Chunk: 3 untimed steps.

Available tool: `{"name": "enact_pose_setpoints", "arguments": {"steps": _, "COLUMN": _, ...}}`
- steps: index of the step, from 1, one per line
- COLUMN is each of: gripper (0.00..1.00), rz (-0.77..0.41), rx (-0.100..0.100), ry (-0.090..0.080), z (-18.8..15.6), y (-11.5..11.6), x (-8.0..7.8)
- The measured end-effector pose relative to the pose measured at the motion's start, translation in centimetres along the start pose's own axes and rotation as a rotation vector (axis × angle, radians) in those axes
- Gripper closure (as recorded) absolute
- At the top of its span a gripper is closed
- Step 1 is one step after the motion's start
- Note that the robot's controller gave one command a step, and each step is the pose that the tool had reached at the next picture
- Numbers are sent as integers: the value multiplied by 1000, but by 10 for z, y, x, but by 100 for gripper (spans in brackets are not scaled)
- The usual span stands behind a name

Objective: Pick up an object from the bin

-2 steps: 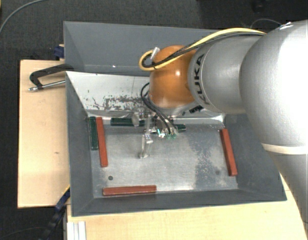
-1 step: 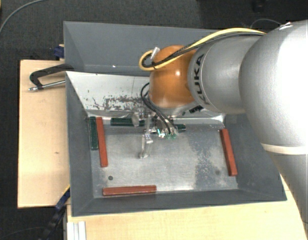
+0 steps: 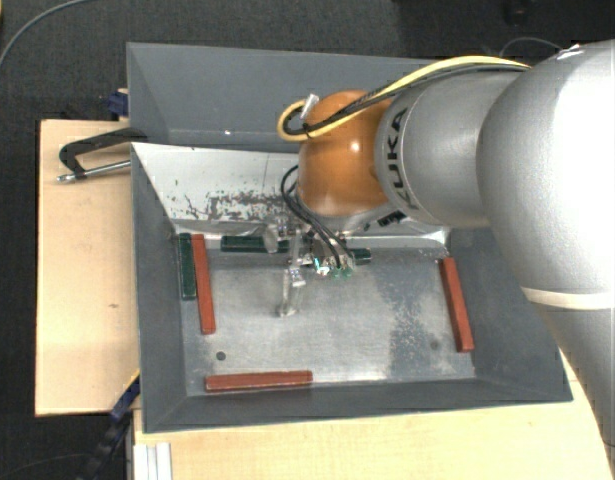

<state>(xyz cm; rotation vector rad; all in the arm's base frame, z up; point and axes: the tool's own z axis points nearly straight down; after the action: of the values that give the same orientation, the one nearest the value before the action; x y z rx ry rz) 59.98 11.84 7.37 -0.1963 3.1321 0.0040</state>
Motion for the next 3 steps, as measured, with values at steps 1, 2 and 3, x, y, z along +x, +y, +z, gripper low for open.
{"name": "enact_pose_setpoints", "arguments": {"steps": 1, "gripper": 0, "rz": 0, "rx": 0, "ry": 0, "z": 0, "y": 0, "x": 0}}
{"name": "enact_pose_setpoints", "arguments": {"steps": 2, "gripper": 0, "rz": -170, "rx": 6, "ry": -2, "z": -1, "y": -164, "x": 21}}
{"name": "enact_pose_setpoints", "arguments": {"steps": 3, "gripper": 0, "rz": -168, "rx": 0, "ry": 0, "z": 1, "y": -104, "x": 15}}
